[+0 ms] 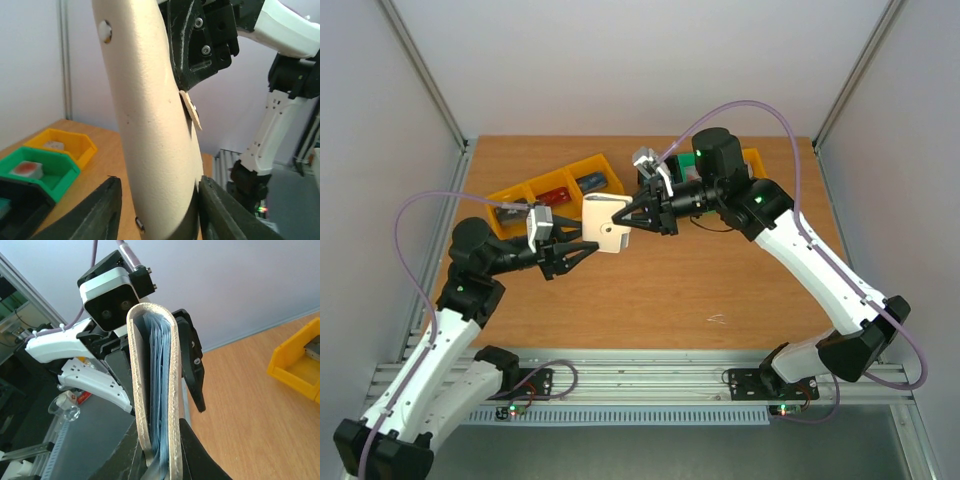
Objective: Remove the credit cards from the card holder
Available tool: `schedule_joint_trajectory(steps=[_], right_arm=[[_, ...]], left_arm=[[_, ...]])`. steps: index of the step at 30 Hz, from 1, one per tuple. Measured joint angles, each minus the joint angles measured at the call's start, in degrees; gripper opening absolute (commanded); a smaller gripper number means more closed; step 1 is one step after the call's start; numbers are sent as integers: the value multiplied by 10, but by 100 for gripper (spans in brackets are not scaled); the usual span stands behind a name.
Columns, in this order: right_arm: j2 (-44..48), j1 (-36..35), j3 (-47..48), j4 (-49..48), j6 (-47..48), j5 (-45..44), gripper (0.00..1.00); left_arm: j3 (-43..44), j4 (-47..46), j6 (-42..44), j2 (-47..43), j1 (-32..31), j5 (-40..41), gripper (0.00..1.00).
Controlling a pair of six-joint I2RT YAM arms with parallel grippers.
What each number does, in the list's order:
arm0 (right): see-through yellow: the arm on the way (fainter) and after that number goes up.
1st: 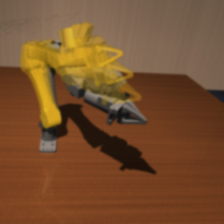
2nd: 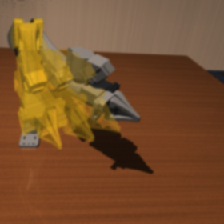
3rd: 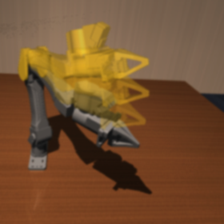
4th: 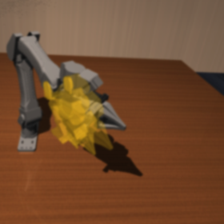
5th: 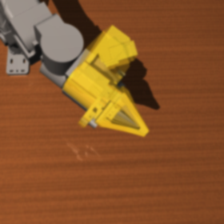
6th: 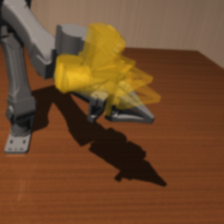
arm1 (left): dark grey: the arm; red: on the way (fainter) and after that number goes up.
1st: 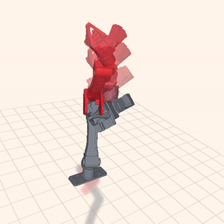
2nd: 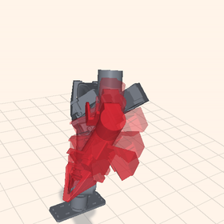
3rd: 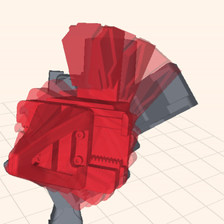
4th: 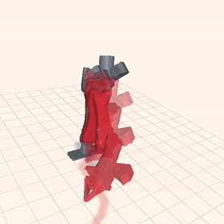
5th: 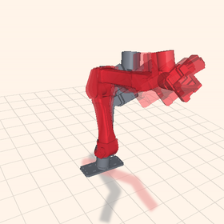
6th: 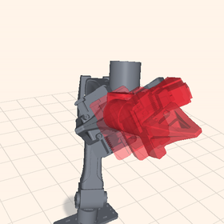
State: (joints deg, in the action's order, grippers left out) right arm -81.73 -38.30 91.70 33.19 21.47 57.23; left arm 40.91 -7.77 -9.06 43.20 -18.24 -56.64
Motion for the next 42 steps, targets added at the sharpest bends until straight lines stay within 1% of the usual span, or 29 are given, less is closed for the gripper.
schedule_joint_trajectory(steps=[2, 4, 5, 7, 9, 10, 11, 14, 15, 19, 20, 23, 26, 28, 32, 36, 39, 42], right_arm=[[0, 0, 2, 9, 10, -1, 1], [-2, 0, 8, 21, 18, -3, 1], [-2, 0, 10, 26, 22, -4, 6], [-2, 1, 15, 37, 36, -4, 23], [-1, 1, 20, 44, 44, -16, 41], [0, 0, 21, 46, 43, -29, 45], [0, 0, 23, 47, 44, -51, 47], [7, -5, 24, 50, 35, -143, 43], [11, -6, 24, 52, 28, -186, 42], [28, -17, 24, 59, -8, -332, 41], [31, -33, 25, 59, -16, -382, 41], [33, -94, 25, 56, -31, -490, 40], [27, -144, 25, 40, -42, -565, 42], [15, -167, 26, 22, -50, -595, 43], [-39, -177, 50, 7, -68, -605, 43], [-92, -177, 83, 8, -78, -616, 34], [-106, -177, 94, 12, -82, -638, 28], [-110, -180, 102, 24, -86, -660, 25]], left_arm=[[1, -9, 5, 9, -5, -12, 26], [2, -14, 6, 18, -13, -21, 6], [2, -16, 5, 20, -16, -23, 1], [3, -16, 0, 20, -24, -22, 0], [3, -14, -2, 19, -33, -5, 0], [3, -12, -2, 17, -41, 12, 0], [3, -10, -2, 16, -48, 32, 0], [2, 12, 2, 10, -66, 107, 0], [2, 20, 6, 9, -70, 139, 0], [-2, 29, 33, 6, -81, 248, 0], [-3, 30, 39, 6, -83, 275, 0], [-6, 35, 53, 8, -89, 342, 0], [-6, 37, 61, 10, -92, 382, 0], [-7, 37, 58, 12, -94, 395, 0], [-10, 33, 42, 16, -95, 405, 0], [-17, 36, 31, 18, -94, 414, 0], [-19, 38, 28, 21, -92, 422, 0], [-19, 37, 24, 21, -92, 421, 0]])
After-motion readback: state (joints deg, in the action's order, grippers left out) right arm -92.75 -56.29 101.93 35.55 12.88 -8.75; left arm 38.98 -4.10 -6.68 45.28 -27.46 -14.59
